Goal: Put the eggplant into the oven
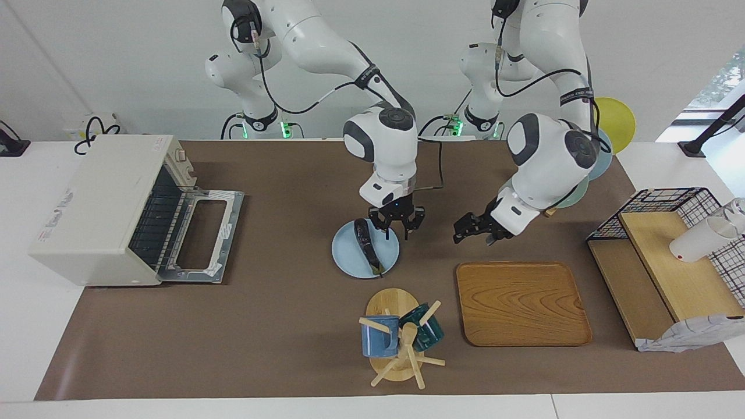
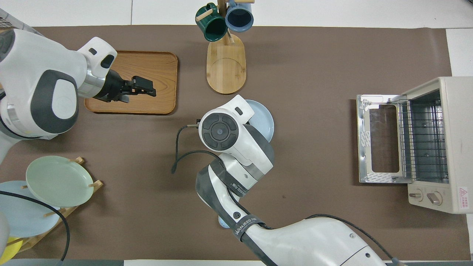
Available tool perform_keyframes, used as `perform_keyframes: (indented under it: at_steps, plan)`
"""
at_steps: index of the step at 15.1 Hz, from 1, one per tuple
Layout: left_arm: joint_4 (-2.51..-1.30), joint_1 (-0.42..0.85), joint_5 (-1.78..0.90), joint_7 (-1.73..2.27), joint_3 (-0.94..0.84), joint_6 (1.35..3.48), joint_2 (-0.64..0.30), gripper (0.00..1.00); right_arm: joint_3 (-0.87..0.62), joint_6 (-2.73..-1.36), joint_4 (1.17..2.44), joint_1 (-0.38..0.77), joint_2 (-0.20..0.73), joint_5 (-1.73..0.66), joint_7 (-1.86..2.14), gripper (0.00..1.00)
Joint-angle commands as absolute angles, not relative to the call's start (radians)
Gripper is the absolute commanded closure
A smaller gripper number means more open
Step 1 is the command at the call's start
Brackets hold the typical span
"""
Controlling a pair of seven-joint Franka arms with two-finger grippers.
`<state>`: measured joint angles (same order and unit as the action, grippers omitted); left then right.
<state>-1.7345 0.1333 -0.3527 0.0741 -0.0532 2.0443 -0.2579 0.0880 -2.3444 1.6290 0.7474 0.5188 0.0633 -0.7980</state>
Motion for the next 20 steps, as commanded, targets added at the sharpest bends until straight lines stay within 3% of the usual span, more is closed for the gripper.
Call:
perform_keyframes:
  at_steps: [1, 8, 9, 10, 11, 13, 17, 20]
  plan:
    - [-1.741, 0.062, -0.379, 0.041, -0.055, 2.026, -0.215, 0.00, 0.084, -2.417, 1.690, 0.741, 0.500, 0.068, -0.793, 0.55]
    - [-1.709, -0.014, -0.362, 0.038, -0.051, 2.033, -0.201, 0.00, 0.066, -2.493, 1.804, 0.747, 0.468, 0.066, -0.793, 0.56]
    - [-1.707, -0.014, -0.361, 0.040, -0.051, 2.033, -0.201, 0.12, 0.066, -2.494, 1.805, 0.747, 0.468, 0.066, -0.793, 0.58]
    - [-1.704, -0.015, -0.350, 0.040, -0.051, 2.025, -0.201, 0.72, 0.066, -2.494, 1.807, 0.747, 0.468, 0.066, -0.793, 0.60]
    - [-1.704, -0.018, -0.325, 0.038, -0.051, 2.019, -0.201, 1.00, 0.066, -2.494, 1.815, 0.747, 0.466, 0.066, -0.792, 0.65]
    - [-1.692, -0.023, -0.298, 0.035, -0.052, 2.013, -0.202, 1.00, 0.066, -2.490, 1.819, 0.747, 0.463, 0.066, -0.790, 1.00]
    - [-1.663, -0.012, -0.180, 0.032, -0.054, 1.967, -0.209, 1.00, 0.067, -2.430, 1.803, 0.747, 0.460, 0.086, -0.750, 1.00]
    - [-1.649, -0.011, -0.103, 0.018, -0.057, 1.936, -0.209, 1.00, 0.069, -2.213, 1.682, 0.741, 0.463, 0.147, -0.710, 1.00]
